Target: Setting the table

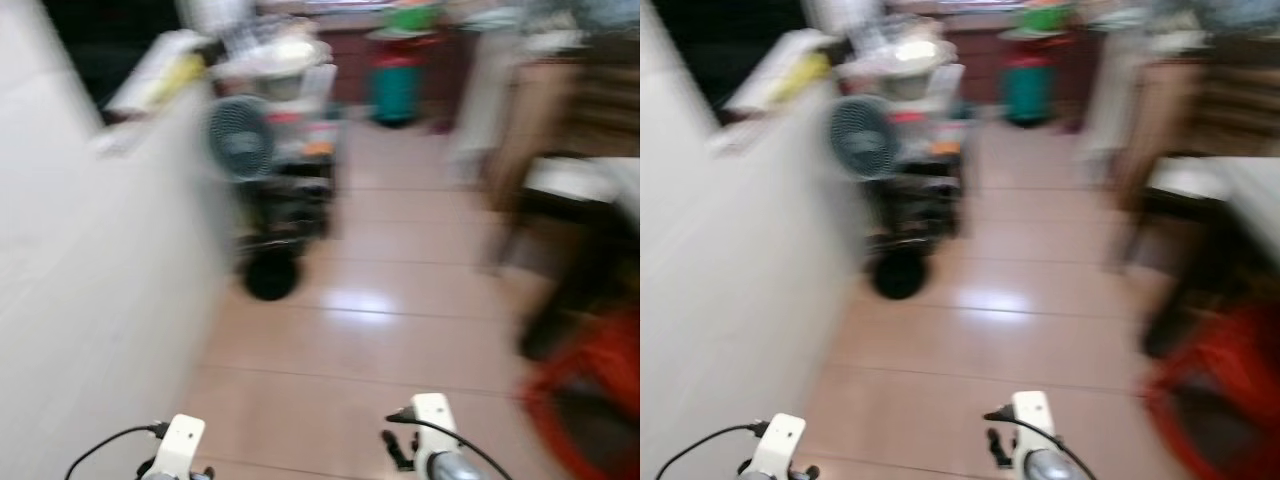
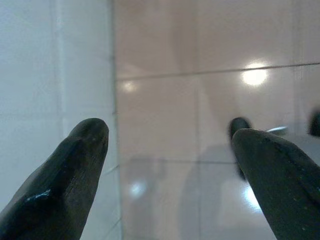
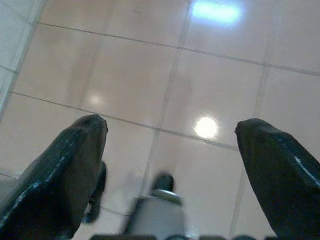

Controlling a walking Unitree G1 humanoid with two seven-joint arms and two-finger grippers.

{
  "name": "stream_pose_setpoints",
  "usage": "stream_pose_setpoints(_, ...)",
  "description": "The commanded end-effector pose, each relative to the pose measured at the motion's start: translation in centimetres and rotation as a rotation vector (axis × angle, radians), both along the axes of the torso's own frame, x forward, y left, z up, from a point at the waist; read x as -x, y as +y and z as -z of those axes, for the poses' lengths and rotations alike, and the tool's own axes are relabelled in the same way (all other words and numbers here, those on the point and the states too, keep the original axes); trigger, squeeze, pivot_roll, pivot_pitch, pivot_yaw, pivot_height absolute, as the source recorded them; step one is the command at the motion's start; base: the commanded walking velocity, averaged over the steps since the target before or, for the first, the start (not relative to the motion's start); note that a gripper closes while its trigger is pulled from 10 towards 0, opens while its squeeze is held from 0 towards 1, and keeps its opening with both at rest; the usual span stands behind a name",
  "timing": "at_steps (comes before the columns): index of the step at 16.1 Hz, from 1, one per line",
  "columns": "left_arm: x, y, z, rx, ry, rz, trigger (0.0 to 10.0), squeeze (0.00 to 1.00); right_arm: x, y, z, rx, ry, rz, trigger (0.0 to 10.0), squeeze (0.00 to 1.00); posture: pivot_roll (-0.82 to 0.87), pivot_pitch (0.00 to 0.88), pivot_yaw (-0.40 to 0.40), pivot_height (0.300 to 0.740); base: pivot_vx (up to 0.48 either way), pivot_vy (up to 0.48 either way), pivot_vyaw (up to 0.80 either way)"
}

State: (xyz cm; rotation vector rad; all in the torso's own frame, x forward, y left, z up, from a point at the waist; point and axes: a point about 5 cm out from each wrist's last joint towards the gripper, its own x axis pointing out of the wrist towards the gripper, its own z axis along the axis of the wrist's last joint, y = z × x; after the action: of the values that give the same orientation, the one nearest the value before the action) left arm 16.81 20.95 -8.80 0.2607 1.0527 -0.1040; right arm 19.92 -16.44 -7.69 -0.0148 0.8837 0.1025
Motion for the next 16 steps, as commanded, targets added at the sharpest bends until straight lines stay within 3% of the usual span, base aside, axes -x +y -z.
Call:
stream_pose_setpoints(1,0.07,-0.44,0.11,0.002,0.002,0.012,10.0,0.00,0.28,-0.14,0.15,-0.001,0.012,0.007,10.0,0.00,-0.03,0.000,0.058,0.740,0.000,0.480,0.77)
stream_pose_setpoints(3,-0.03,-0.44,0.05,0.005,-0.007,0.013,10.0,0.00,0.34,-0.23,0.18,0.008,0.014,0.008,10.0,0.00,-0.03,0.000,0.057,0.740,0.000,0.000,0.60)
stream_pose_setpoints(9,0.22,-0.43,0.17,0.028,0.001,-0.035,10.0,0.00,0.54,-0.62,0.29,0.036,0.024,0.020,10.0,0.00,-0.02,0.000,0.050,0.740,0.000,0.000,0.00)
stream_pose_setpoints(16,-0.16,-1.33,0.12,0.147,-0.011,-0.107,10.0,0.00,0.06,-0.73,0.02,0.052,0.011,0.001,10.0,0.00,-0.02,0.000,0.031,0.740,0.042,0.000,-0.19)
